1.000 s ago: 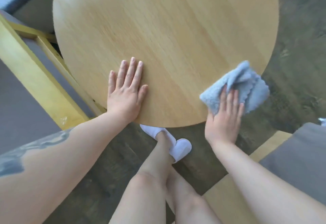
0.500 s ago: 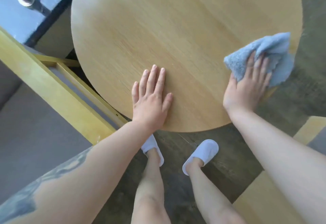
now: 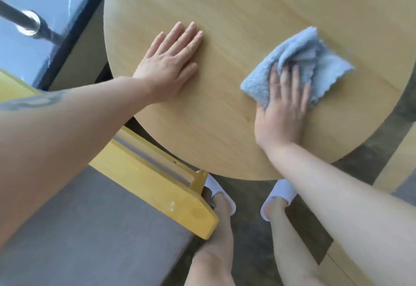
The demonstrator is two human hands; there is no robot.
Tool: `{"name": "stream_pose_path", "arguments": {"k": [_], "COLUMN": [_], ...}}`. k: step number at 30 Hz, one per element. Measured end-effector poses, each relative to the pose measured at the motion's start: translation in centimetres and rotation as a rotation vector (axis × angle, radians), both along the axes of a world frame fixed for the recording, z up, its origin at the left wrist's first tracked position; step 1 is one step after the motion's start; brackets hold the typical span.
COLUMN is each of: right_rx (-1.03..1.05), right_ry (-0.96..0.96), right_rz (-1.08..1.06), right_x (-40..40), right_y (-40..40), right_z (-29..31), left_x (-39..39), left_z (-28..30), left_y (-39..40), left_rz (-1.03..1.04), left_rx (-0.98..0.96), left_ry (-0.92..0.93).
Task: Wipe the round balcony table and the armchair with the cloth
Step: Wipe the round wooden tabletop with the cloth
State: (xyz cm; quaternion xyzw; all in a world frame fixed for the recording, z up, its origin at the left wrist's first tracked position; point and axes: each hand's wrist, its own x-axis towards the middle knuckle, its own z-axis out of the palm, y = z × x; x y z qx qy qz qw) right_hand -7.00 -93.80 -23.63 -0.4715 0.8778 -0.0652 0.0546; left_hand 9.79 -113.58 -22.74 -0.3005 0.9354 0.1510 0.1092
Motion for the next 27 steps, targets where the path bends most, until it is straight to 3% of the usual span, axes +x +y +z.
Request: {"name": "stream_pose_path", "arguments": {"k": [1,4,5,7,9,11,13,14,17,18,20,22,25,27], "right_rx": [-0.014,0.006,0.0,-0.109,-0.162,-0.077,-0.011,0.013,0.092,0.102,-0.087,-0.244,-0.309,-0.234], "right_ry": [-0.046,-0.288,-0.373,-0.371,-0.198,-0.086,-0.056,-0.115,-0.459,-0.571,-0.601,-0.48,-0.268,-0.171], "right_rz": [0.127,0.767,0.85,0.81,0.592,0.29,0.172,0.269,0.856,0.923,0.825,0.64,0.237,0.053], "right_x": [3.3,10.8,10.8,8.1,4.8,4.3,8.2,10.9,16.9,16.5,13.3,8.4,1.5,1.1], "right_y": [-0.6,0.7,1.3,1.6,0.8,-1.3,-3.6,-4.3,-5.5,-5.9,-6.4,-6.4,-6.8,-8.5], "right_z": [-0.5,0.5,1.3,2.5,2.3,1.5,0.6,0.4,1.7,2.5,3.8,4.6,5.0,3.6], "left_x": [-0.1,-0.3,-0.2,0.5,1.8,2.5,2.1,1.7,1.2,1.2,1.4,1.8,2.7,2.7], "left_z": [-0.2,0.2,0.7,1.2,1.0,0.6,0.4,0.5,1.2,1.4,1.7,1.9,1.8,1.4], "left_y": [-0.4,-1.1,-1.4,-2.1,-2.5,-2.3,-1.8,-1.5,-1.8,-1.9,-2.5,-2.6,-1.4,0.3], "left_rz": [-0.006,-0.015,-0.019,-0.025,0.041,0.162,0.252,0.288,0.319,0.303,0.288,0.329,0.489,0.596], "left_rx": [0.0,0.07,0.134,0.193,0.145,0.153,0.191,0.202,0.216,0.215,0.222,0.251,0.353,0.296], "left_ry": [-0.012,0.02,0.044,0.08,0.105,0.118,0.152,0.175,0.171,0.137,0.082,0.11,0.295,0.342]}}
